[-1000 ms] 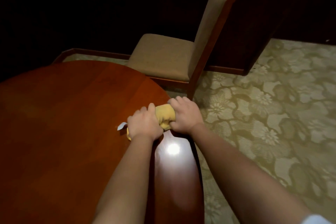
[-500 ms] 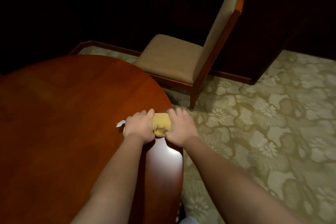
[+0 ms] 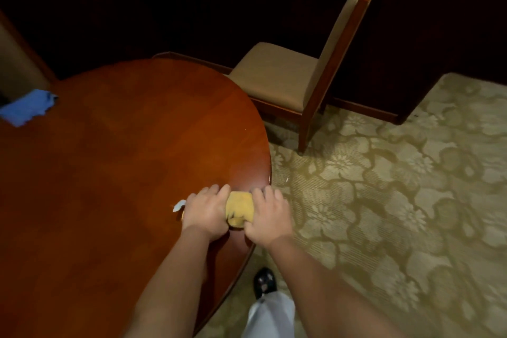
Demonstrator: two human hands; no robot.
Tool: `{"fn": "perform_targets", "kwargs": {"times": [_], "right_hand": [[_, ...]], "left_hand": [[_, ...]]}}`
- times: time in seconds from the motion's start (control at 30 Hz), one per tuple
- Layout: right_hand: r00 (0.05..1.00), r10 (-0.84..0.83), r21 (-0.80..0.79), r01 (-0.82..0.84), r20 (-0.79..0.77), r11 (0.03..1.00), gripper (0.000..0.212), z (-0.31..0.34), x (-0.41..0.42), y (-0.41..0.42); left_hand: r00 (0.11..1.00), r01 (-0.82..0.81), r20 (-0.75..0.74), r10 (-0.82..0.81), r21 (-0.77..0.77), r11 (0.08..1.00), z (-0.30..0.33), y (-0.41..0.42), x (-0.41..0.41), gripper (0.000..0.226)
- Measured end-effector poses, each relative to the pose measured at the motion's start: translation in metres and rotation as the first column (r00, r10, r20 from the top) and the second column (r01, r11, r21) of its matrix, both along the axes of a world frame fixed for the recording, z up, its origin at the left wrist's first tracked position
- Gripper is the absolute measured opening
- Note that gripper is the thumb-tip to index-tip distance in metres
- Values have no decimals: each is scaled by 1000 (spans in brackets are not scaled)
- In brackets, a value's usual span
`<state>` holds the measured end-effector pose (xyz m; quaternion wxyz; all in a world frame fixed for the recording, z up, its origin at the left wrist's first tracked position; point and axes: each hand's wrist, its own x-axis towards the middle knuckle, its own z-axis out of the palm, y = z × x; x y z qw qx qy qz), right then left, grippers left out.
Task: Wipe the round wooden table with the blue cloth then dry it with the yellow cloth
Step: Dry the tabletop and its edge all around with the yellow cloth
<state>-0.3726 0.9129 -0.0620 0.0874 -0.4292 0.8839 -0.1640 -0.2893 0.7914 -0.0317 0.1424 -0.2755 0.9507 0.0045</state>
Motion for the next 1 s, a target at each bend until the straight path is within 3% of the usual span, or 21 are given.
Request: {"fn": "perform_targets", "kwargs": {"times": [0.1, 0.43, 1.0], "right_hand": [[998, 39, 36, -41, 39, 999, 51, 2, -12, -5], [997, 52, -81, -57, -62, 995, 47, -10, -90, -54], [976, 210, -69, -213, -53, 975, 55, -12, -250, -222]], "left_hand": [[999, -18, 31, 17, 28, 999, 2, -5, -8, 38], [999, -44, -9, 45, 37, 998, -5, -54, -84, 40], [969, -229, -100, 226, -22, 973, -11, -194, -221, 42]]}}
